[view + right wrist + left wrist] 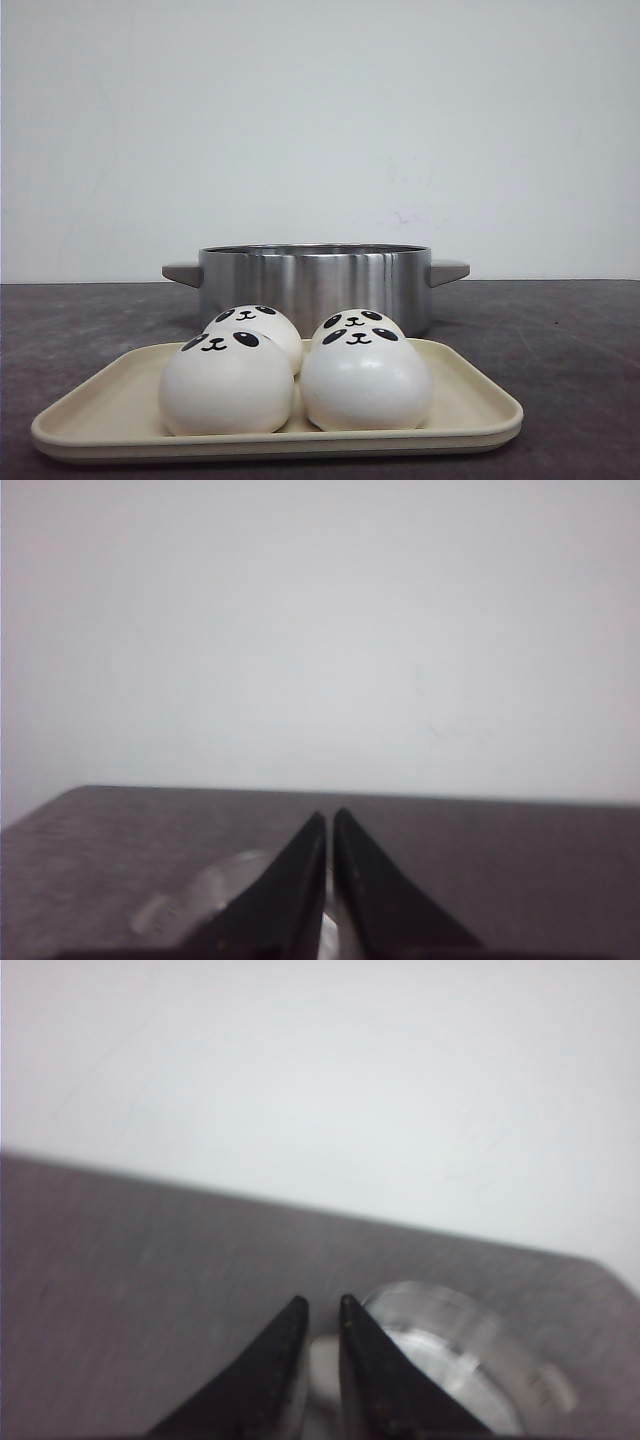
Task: Steam buns
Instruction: 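Lower the right gripper onto the far panda bun and close it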
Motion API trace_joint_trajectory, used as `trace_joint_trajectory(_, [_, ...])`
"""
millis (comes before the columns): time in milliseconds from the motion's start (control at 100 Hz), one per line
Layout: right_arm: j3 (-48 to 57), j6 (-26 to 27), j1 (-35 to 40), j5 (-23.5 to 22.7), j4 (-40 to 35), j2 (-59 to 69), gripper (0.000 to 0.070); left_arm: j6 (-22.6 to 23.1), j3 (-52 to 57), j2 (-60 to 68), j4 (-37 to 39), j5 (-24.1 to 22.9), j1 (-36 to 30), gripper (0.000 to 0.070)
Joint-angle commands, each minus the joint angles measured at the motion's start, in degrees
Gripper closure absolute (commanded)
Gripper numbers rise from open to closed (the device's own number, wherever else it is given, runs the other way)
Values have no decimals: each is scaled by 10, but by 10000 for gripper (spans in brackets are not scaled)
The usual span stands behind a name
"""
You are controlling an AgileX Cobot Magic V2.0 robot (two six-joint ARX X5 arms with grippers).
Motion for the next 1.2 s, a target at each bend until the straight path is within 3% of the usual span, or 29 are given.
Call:
trace_joint_trajectory(0, [21,-6,0,-26,6,19,681,9,32,20,-3,20,0,598])
trace_joint_trajectory(50, [28,2,0,-40,9,28,584,4,42,29,-3,36,0,420])
trace_joint_trajectory(130, [29,28,0,-65,11,38,251,-9,43,31,-3,48,0,115])
trace_joint_trajectory(150, [29,36,0,-74,10,42,154,-12,43,31,-7,48,0,65])
trace_joint_trajectory(200, [29,43,0,-85,9,51,66,-12,43,31,-17,50,0,21])
trace_joint_trajectory(380, [33,59,15,-122,9,126,67,-25,43,24,-72,76,0,30])
trace_joint_trajectory(480, [44,59,55,-112,0,188,67,-25,43,23,-101,78,-7,30])
trace_joint_trajectory(580, [73,55,125,-57,-41,260,67,-24,43,23,-113,76,-22,30])
trace_joint_trajectory(690, [126,55,209,48,-136,356,67,-25,43,23,-112,68,-48,40])
trace_joint_trajectory(770, [166,62,254,88,-201,426,67,-25,43,23,-113,68,-65,40])
trace_joint_trajectory(940, [230,102,301,78,-298,553,102,-25,43,23,-121,68,-100,40])
trace_joint_trajectory(1060, [236,112,319,66,-317,613,168,-25,43,23,-121,68,-118,40])
trace_joint_trajectory(1190, [236,112,332,67,-310,669,168,-25,43,23,-121,68,-135,40])
